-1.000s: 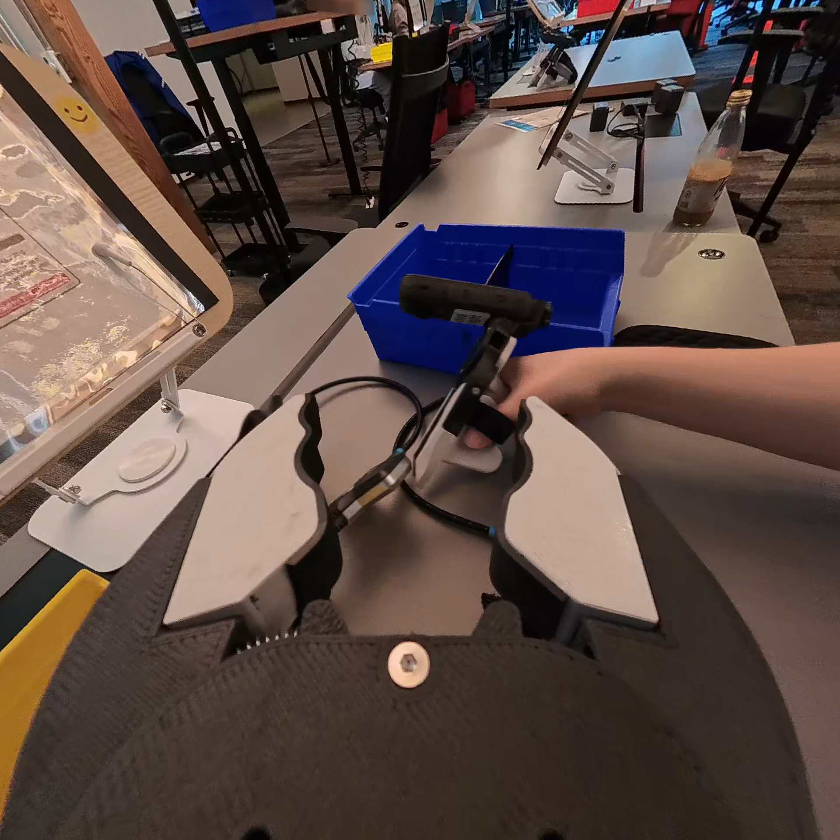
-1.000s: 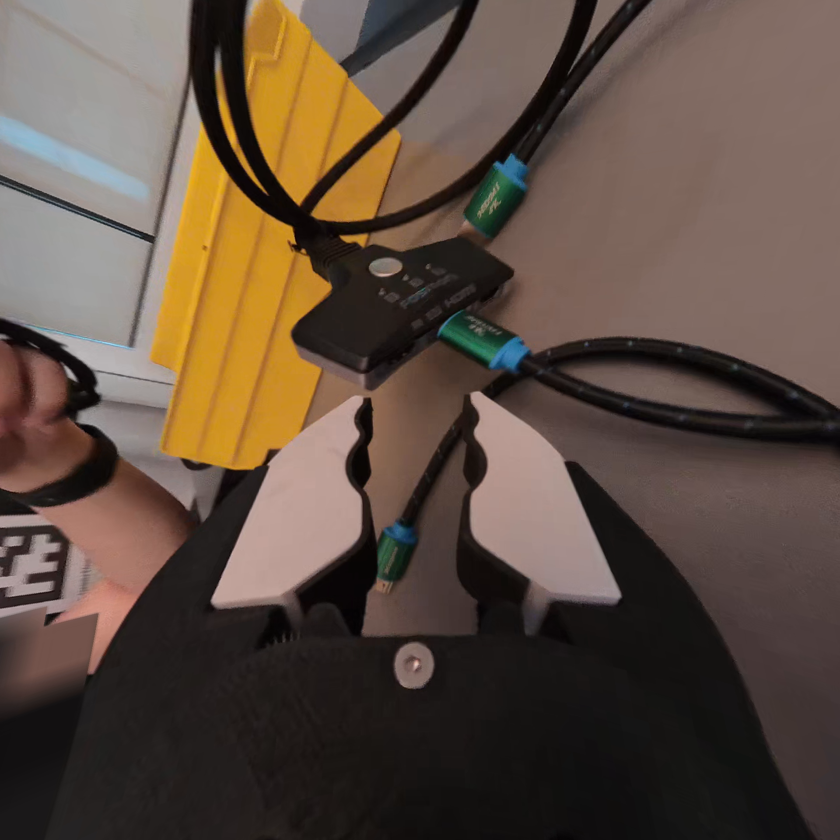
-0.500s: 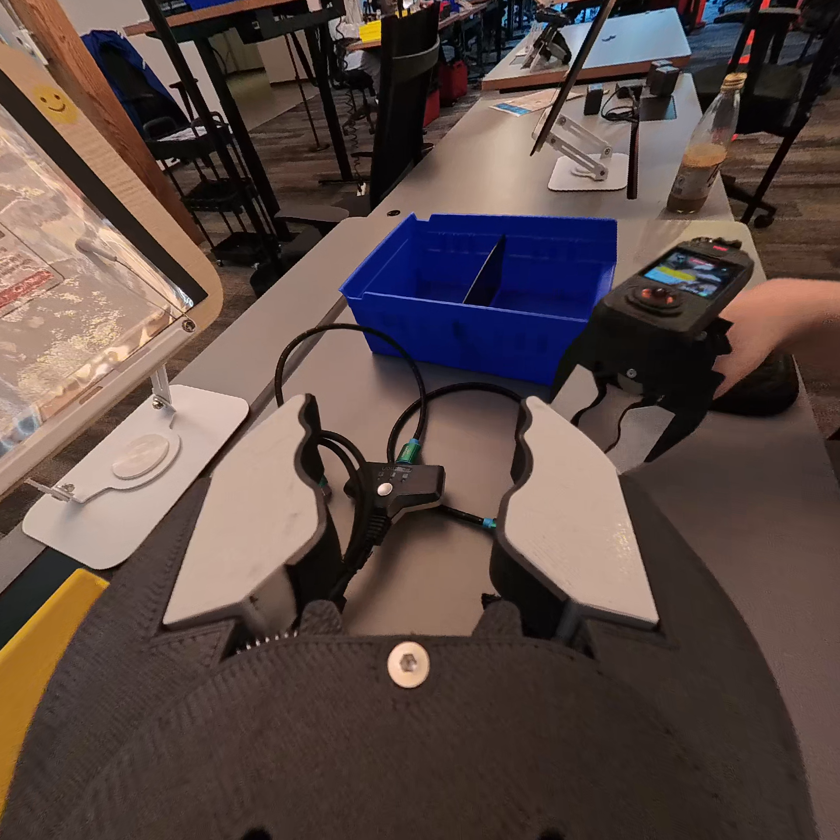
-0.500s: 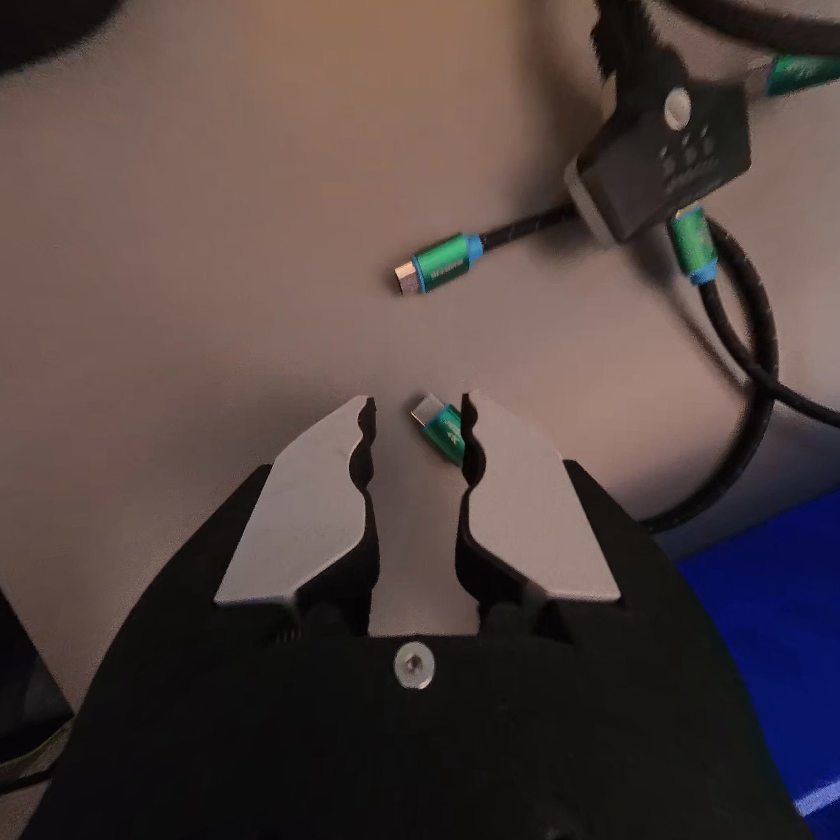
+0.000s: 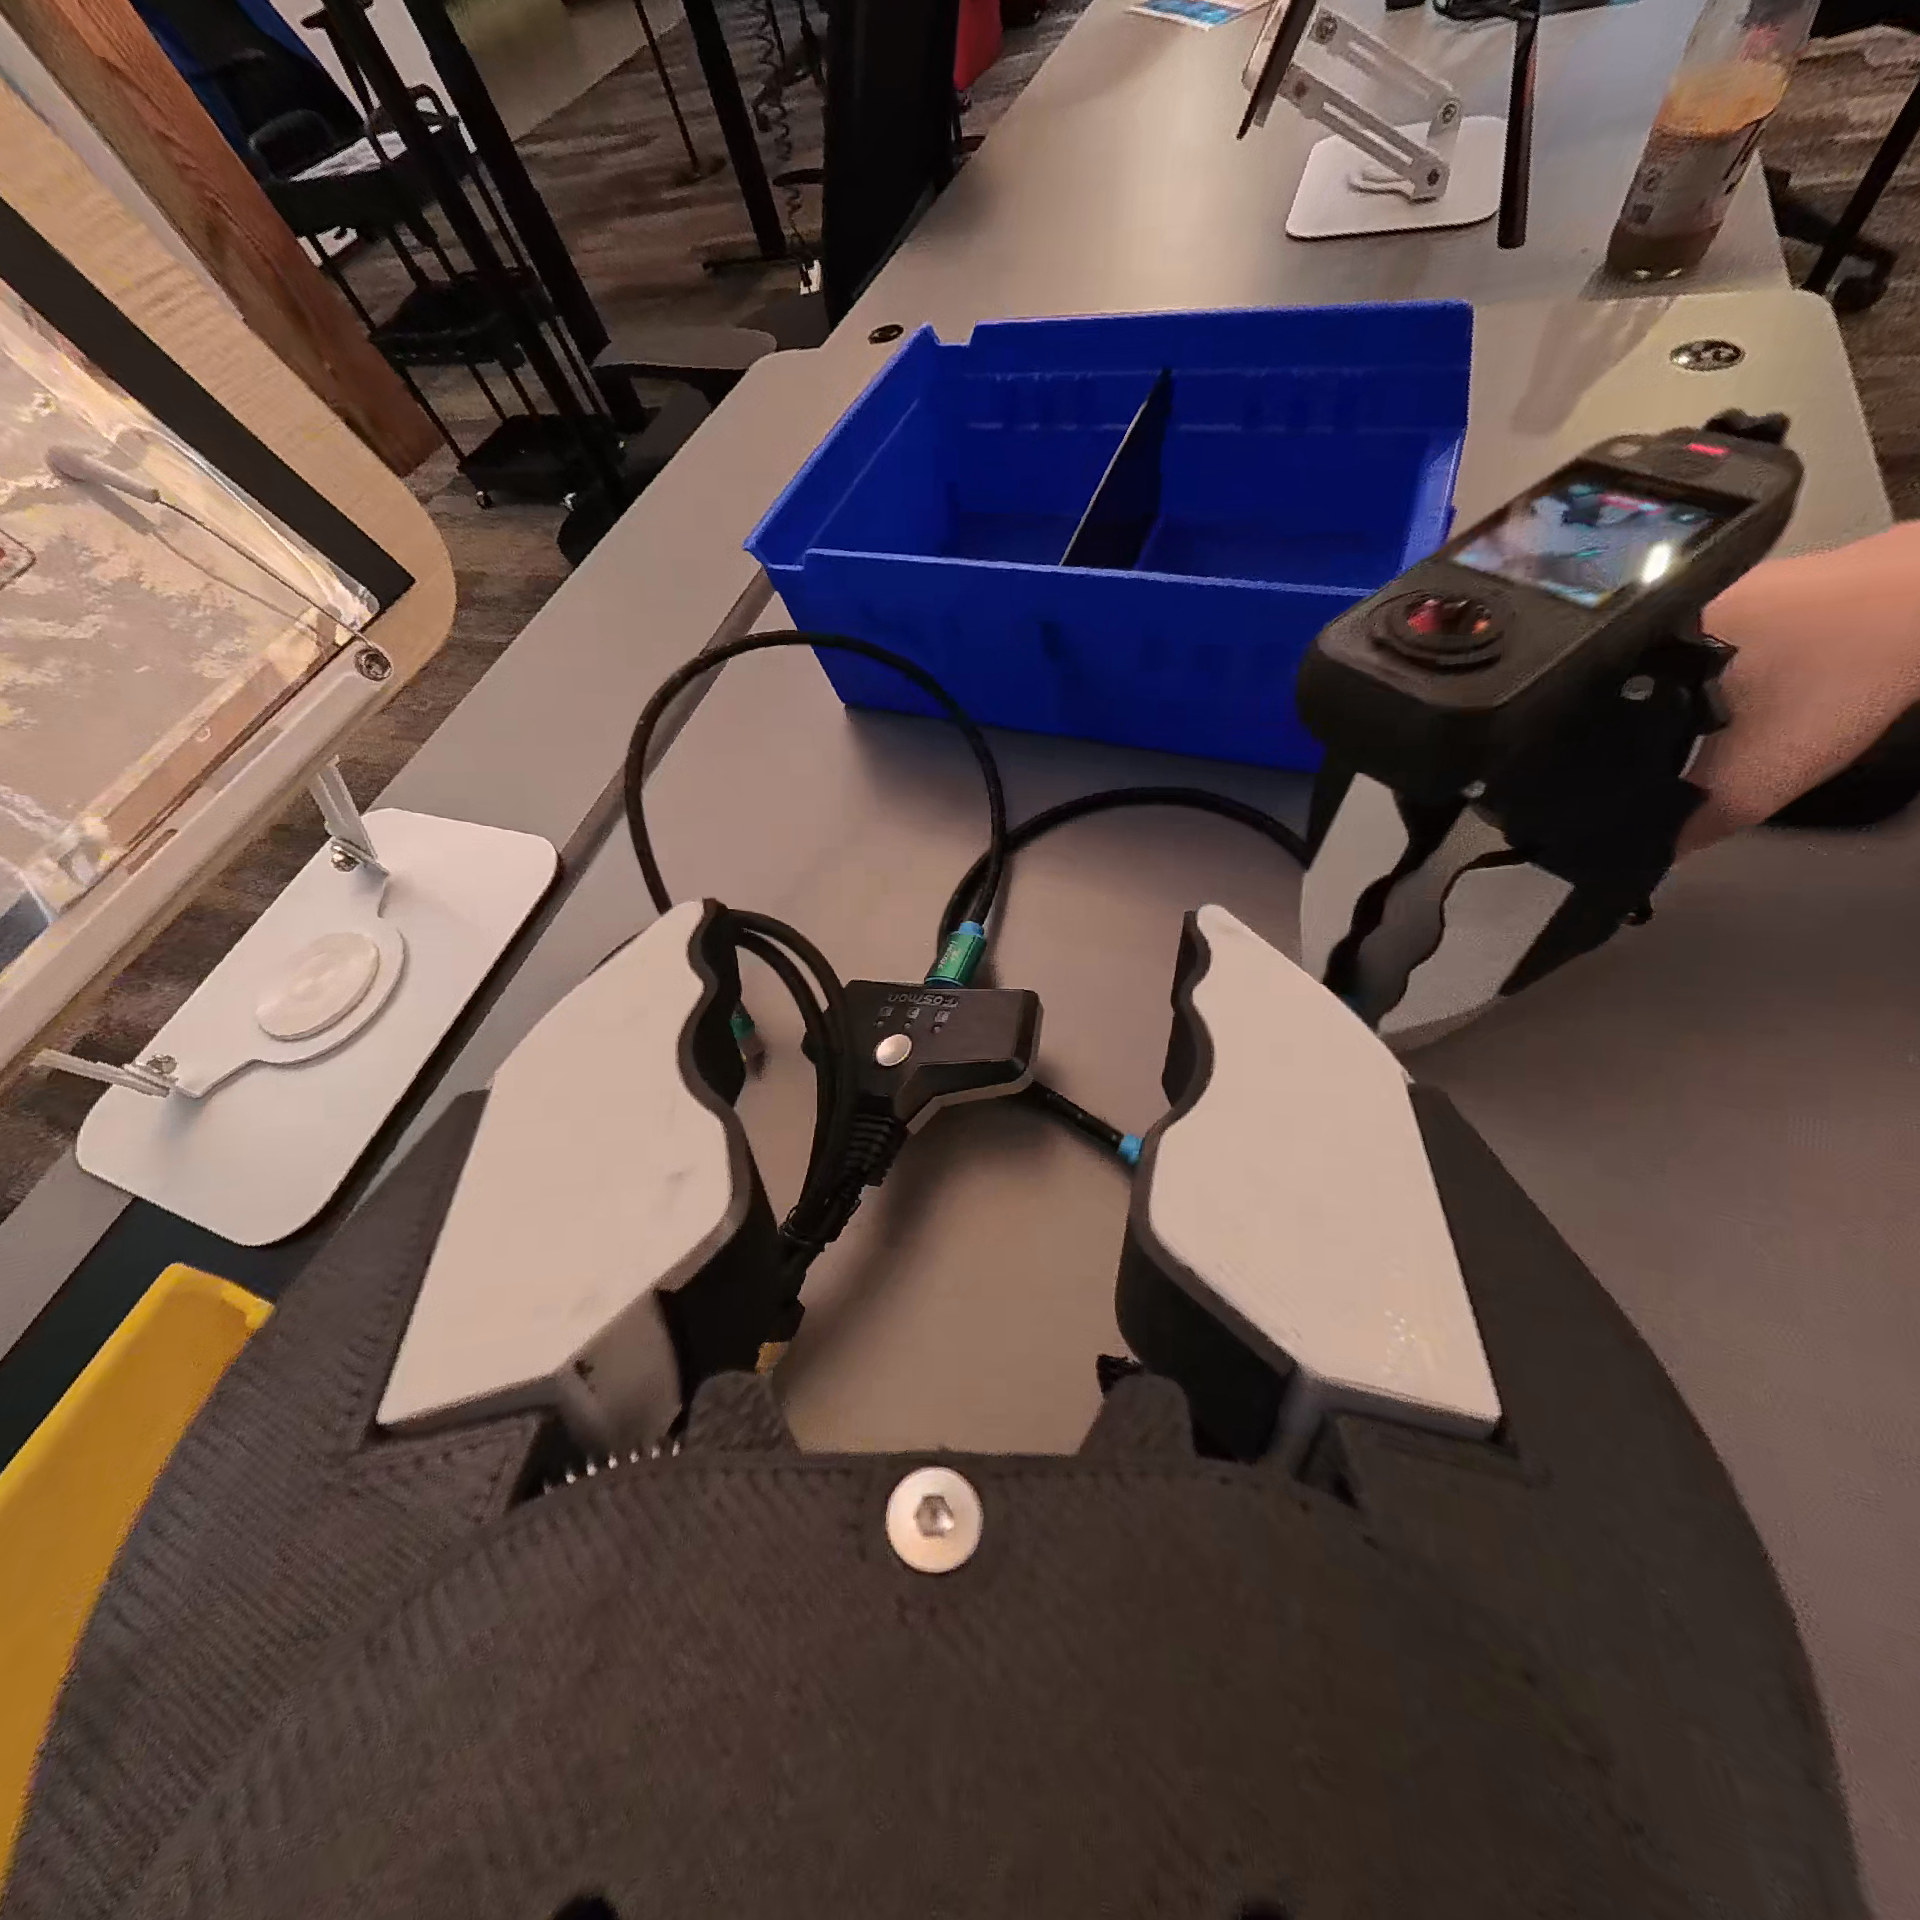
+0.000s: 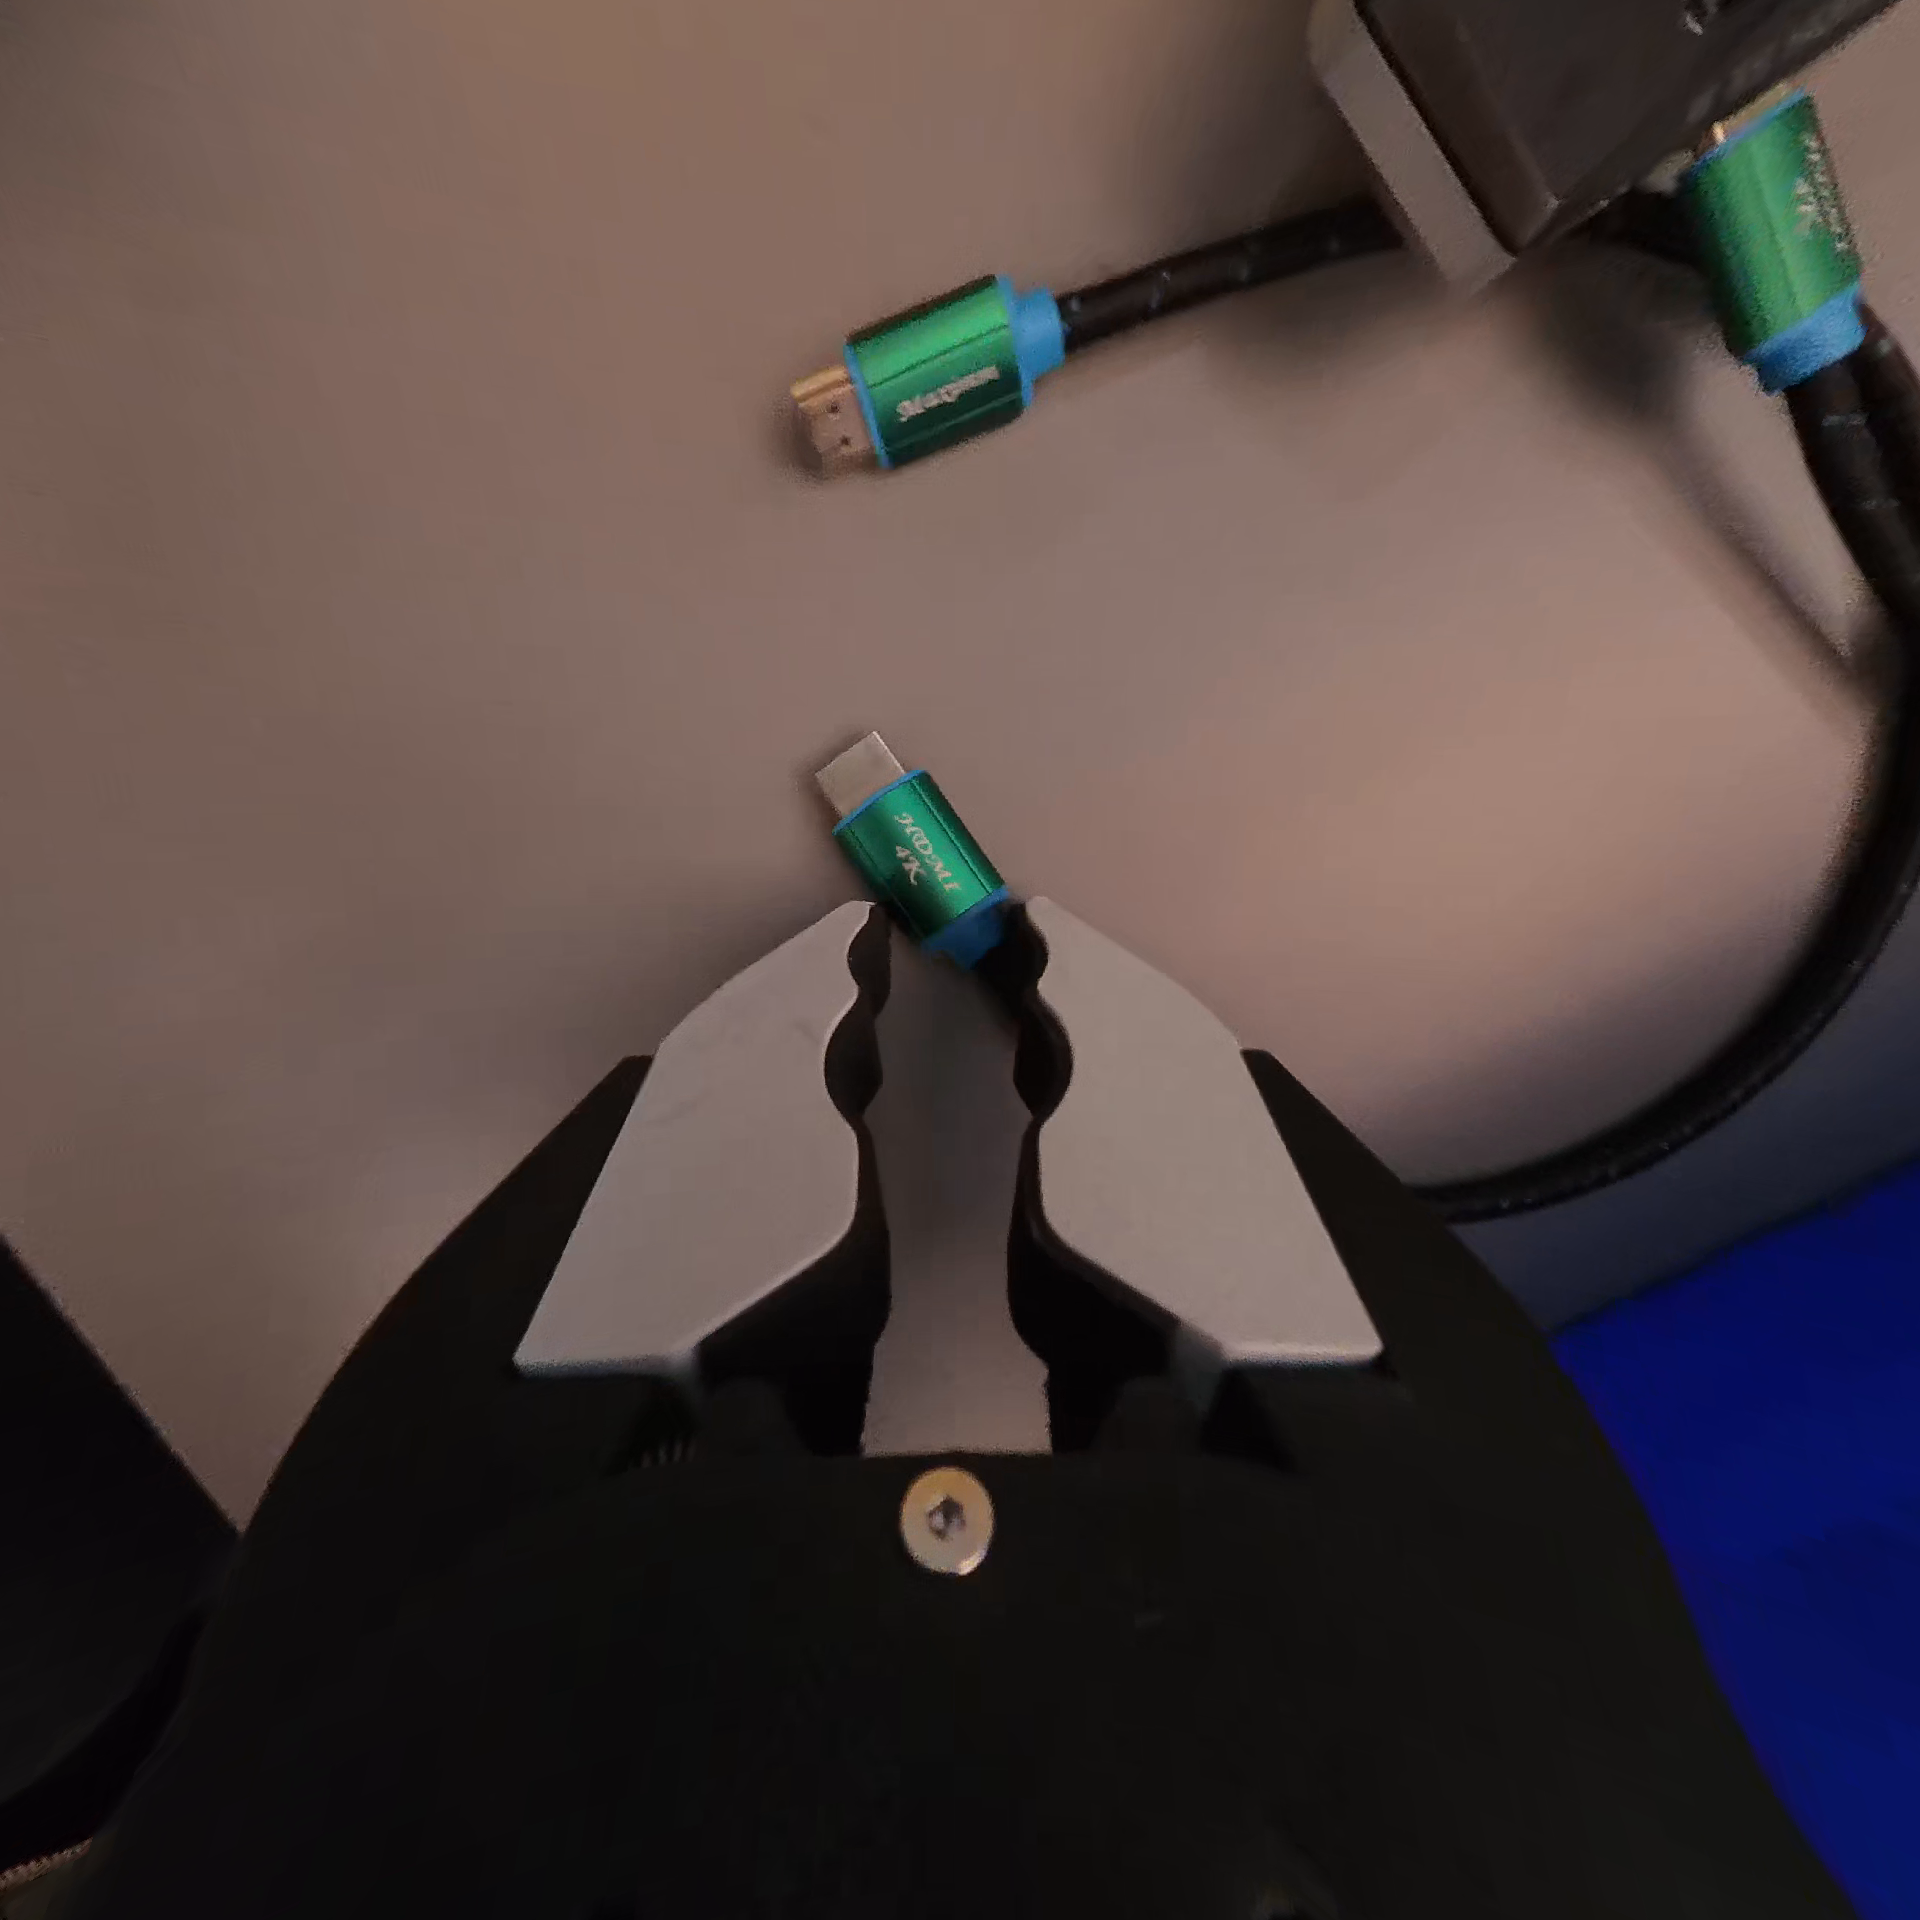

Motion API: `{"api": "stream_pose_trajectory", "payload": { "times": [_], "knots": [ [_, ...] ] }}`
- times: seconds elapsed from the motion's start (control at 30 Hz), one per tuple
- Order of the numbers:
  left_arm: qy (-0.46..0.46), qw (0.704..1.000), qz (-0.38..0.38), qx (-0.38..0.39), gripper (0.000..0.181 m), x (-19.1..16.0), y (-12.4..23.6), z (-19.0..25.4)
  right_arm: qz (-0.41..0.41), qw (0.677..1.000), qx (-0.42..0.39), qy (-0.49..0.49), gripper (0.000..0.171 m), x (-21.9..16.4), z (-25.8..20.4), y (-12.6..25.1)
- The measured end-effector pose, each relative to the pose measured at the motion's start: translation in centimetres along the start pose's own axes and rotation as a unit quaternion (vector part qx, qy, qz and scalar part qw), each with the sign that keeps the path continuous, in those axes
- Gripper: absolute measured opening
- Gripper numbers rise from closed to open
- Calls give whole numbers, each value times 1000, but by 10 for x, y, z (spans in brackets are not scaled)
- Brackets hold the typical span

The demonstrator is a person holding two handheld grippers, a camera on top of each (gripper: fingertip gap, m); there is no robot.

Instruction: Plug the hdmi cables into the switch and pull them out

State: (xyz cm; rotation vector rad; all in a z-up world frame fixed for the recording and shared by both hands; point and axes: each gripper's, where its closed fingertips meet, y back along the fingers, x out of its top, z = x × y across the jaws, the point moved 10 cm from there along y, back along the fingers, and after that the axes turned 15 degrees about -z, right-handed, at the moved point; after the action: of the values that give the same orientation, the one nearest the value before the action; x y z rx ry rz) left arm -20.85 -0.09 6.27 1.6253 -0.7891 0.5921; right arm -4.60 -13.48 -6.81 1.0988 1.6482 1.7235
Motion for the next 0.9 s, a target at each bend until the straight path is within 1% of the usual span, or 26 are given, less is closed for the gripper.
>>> {"api": "stream_pose_trajectory", "payload": {
  "times": [0.1,0.13,0.17,0.2,0.27,0.33,0.37,0.4,0.47,0.53,0.67,0.7,0.83,0.9],
  "knots": [
    [5,1000,-2,-15,76,-2,1,0,63,997,44,-19,21,1,-13,8],
    [3,1000,-3,-28,71,-2,0,1,88,994,58,-27,21,1,-16,14],
    [0,999,-7,-50,63,-2,-1,4,114,990,71,-34,21,0,-18,20],
    [0,996,-16,-83,55,-3,-3,8,140,986,79,-41,20,-1,-20,26],
    [22,983,-47,-176,60,-3,-11,18,193,977,75,-46,19,-3,-24,39],
    [63,959,-85,-263,63,-5,-25,28,242,967,41,-60,18,-6,-26,49],
    [92,948,-104,-287,73,-5,-33,31,263,962,26,-65,18,-8,-26,53],
    [126,937,-122,-303,73,-6,-41,33,284,956,12,-70,18,-10,-27,54],
    [187,912,-147,-334,67,-7,-57,37,312,947,-8,-79,18,-14,-27,53],
    [226,894,-162,-350,60,-9,-71,41,340,936,-24,-90,18,-17,-28,48],
    [244,887,-208,-333,53,-14,-86,48,367,922,-87,-91,18,-20,-34,40],
    [243,882,-213,-342,45,-16,-88,50,368,920,-102,-92,18,-20,-35,38],
    [258,846,-201,-421,15,-21,-96,50,375,910,-163,-75,17,-21,-36,33],
    [280,821,-180,-463,15,-24,-100,46,387,902,-183,-54,16,-23,-36,33]
  ]
}}
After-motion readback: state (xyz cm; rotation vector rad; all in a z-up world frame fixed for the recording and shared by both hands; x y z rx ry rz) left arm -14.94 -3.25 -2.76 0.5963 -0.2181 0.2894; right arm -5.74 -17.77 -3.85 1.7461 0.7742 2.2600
